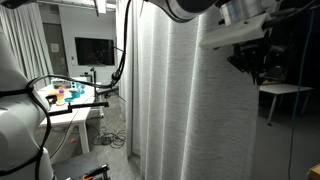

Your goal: Open the curtain to the left then close it to the right

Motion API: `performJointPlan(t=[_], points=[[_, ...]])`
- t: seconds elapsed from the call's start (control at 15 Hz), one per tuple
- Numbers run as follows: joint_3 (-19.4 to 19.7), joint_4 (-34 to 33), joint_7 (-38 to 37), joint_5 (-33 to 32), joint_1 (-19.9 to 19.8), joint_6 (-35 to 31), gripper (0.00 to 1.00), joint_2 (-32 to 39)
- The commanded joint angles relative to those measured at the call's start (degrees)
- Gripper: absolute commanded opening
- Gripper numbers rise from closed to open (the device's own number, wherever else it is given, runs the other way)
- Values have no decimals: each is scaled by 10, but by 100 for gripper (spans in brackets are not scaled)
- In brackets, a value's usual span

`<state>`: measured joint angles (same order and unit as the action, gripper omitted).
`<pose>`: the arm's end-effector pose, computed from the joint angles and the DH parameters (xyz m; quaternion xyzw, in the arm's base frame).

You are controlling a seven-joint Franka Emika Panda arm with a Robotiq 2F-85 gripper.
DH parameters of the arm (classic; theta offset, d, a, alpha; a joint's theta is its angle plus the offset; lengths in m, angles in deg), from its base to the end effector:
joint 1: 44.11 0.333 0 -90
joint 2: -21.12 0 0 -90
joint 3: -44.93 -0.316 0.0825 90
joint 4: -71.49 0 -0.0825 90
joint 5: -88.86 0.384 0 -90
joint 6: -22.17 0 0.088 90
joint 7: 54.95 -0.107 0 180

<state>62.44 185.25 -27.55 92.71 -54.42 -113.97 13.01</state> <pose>0.4922 -0.2691 0.5820 0.9642 -0.0250 0.2527 0.0761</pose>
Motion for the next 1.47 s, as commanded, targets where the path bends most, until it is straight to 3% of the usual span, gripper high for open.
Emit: performJointPlan(t=[0.0,0.6,1.4], points=[[-28,-44,-63,-68,-3,24,1,31],[-110,-125,-125,-165,36,90,1,100],[-191,-216,-100,-154,107,112,1,186]])
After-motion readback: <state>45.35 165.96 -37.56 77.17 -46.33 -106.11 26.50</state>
